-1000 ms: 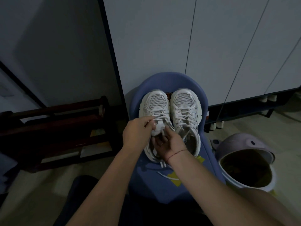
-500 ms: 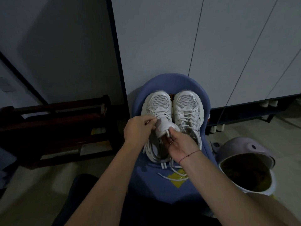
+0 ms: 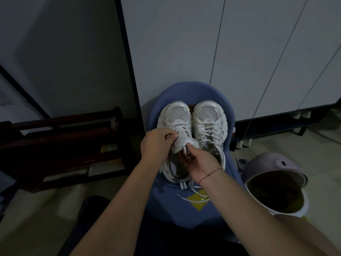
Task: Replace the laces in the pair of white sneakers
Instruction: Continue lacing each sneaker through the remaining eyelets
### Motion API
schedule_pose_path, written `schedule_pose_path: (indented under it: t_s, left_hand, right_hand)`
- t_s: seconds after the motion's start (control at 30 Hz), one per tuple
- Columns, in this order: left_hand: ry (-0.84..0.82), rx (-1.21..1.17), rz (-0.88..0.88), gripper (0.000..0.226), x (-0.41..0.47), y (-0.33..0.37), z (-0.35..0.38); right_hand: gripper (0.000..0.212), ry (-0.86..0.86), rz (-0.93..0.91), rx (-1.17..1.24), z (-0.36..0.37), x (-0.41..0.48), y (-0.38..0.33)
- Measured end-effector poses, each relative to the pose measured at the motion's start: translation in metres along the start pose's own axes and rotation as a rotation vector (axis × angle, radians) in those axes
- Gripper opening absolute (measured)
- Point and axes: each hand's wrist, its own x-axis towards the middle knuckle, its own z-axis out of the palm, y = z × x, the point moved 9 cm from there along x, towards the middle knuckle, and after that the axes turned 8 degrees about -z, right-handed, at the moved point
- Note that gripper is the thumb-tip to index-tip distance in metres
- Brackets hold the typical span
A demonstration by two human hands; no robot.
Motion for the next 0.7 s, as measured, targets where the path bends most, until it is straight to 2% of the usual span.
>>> schedule_pose_path:
  t_s: [0.1,0.2,0.33,0.47,0.57,0.7]
  left_hand:
    - [-0.012,-0.080,0.027,0.017,0.001,0.004,0.001]
    - [-0.049,-0.142,0.017,0.028,-0.001,0.003,-0.001]
    - [0.021,-0.130,0.010,0.017,0.000,-0.003,-0.012]
    - [0.005,-0.065,0.058,0.009,0.001,0.005,-0.005]
    - [-0.004,0.013,0.113,0.009,0.002,0.011,0.005]
    - [0.102,-0.070,0.059,0.014,-0.011,0.011,-0.007]
  right_hand:
    - [0.020,0.011,0.005,0.029,0.001,-0.002,0.000]
    - [0.018,0.035,0.013,0.038,0.000,-0.001,0.001]
    - [0.018,0.065,0.023,0.038,-0.001,0.000,0.001]
    - [0.016,0.069,0.020,0.013,-0.001,-0.001,0.001]
    - [0.016,0.070,0.019,-0.029,-0.003,-0.002,-0.001]
    - [0.019,0.039,0.038,-0.107,-0.004,-0.002,-0.004]
